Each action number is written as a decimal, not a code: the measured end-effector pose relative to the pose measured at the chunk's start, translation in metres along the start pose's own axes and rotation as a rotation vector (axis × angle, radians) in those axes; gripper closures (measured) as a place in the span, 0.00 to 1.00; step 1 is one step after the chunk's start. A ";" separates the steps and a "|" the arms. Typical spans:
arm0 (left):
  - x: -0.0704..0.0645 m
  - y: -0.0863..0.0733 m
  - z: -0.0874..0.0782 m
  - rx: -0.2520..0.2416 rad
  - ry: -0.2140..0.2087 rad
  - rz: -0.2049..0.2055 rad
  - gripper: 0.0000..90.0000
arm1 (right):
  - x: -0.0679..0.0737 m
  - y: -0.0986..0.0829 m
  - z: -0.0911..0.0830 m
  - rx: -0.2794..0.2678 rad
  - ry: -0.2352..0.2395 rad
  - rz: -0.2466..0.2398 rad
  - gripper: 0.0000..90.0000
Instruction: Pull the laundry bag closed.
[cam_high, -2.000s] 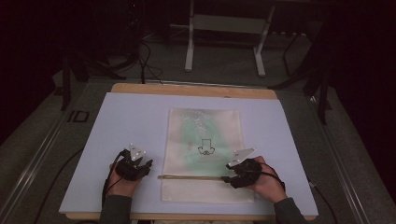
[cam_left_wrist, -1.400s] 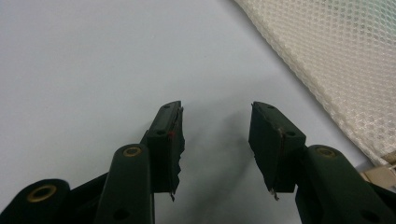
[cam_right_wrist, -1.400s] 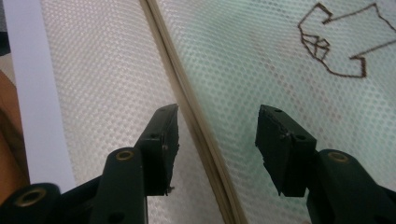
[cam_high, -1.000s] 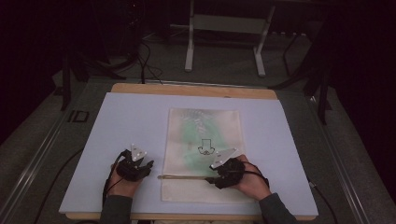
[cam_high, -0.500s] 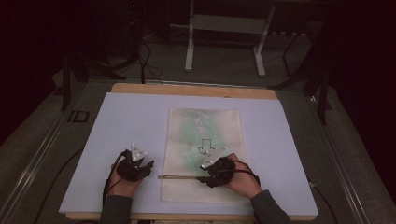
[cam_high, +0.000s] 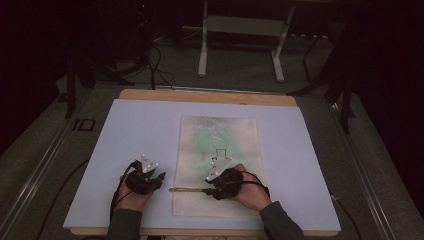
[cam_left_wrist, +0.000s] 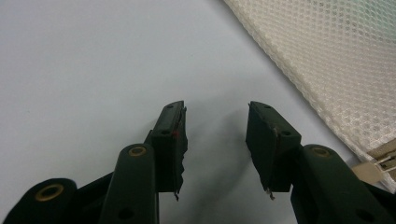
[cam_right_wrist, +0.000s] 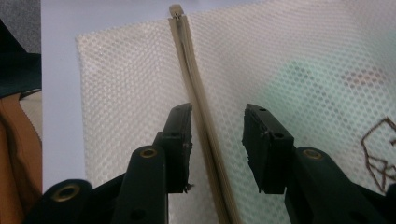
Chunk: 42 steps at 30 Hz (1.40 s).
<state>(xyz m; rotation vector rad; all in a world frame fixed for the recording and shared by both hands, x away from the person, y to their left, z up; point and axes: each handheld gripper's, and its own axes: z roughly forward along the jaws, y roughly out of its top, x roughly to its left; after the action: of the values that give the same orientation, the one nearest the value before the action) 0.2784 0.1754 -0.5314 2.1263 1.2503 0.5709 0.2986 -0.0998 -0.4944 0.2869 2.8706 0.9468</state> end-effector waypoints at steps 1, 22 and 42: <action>0.000 0.000 0.000 0.000 0.000 0.001 0.63 | 0.000 0.001 0.001 0.000 -0.001 -0.004 0.70; 0.000 0.000 0.000 -0.001 -0.005 0.004 0.63 | 0.009 0.027 0.028 0.018 0.060 -0.053 0.79; 0.000 0.000 0.001 -0.002 -0.002 0.002 0.62 | 0.016 0.051 0.051 0.022 0.079 -0.077 0.85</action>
<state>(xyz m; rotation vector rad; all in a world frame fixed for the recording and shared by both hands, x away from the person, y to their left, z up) 0.2791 0.1749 -0.5316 2.1259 1.2463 0.5699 0.2988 -0.0267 -0.5051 0.1433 2.9412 0.9346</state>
